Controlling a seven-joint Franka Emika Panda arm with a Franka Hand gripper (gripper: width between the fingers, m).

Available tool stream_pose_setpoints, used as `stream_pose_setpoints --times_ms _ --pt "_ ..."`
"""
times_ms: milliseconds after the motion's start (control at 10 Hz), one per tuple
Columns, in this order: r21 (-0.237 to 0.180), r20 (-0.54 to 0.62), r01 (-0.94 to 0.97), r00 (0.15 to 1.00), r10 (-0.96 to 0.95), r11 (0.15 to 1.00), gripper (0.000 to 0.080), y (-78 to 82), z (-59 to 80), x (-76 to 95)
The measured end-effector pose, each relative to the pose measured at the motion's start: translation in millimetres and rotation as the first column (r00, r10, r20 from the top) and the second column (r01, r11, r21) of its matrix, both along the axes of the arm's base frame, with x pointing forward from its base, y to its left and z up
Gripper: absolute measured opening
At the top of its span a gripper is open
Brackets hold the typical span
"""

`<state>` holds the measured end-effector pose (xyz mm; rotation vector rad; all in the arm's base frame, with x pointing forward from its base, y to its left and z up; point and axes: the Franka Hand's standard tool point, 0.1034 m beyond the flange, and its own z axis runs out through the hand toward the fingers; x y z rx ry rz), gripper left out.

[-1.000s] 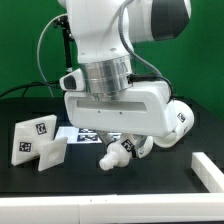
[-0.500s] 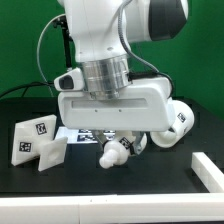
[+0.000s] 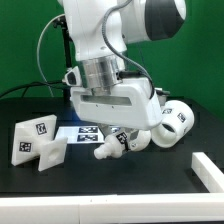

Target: Assemble lamp

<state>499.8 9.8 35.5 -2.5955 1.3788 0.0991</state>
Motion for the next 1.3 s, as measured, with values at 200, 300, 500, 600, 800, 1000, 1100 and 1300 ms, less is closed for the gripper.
stream_pose_setpoints --times_ms 200,300,500,600,800,1000,1100,1300 --pt "0.005 -0.055 0.24 0.969 -0.24 0.971 0.0429 6.3 4.6 -1.5" --pt "0.0 -0.082 0.402 0.913 -0.4 0.916 0.0429 11.0 8.1 -5.7" --pt "0.02 -0.107 0.686 0.725 -0.68 0.728 0.0429 11.2 5.1 -7.5" --pt "0.014 -0.128 0.712 0.698 -0.705 0.702 0.0429 24.9 6.9 -4.8" --pt "0.015 -0.147 0.764 0.64 -0.754 0.645 0.0429 22.9 5.9 -6.4" --pt "0.008 -0.171 0.821 0.564 -0.808 0.571 0.0429 23.1 6.0 -7.3" --pt "-0.026 -0.238 0.905 0.407 -0.882 0.425 0.0429 15.6 8.8 -16.4" --pt "-0.081 -0.272 0.99 0.089 -0.958 0.115 0.0429 3.9 4.0 -30.0"
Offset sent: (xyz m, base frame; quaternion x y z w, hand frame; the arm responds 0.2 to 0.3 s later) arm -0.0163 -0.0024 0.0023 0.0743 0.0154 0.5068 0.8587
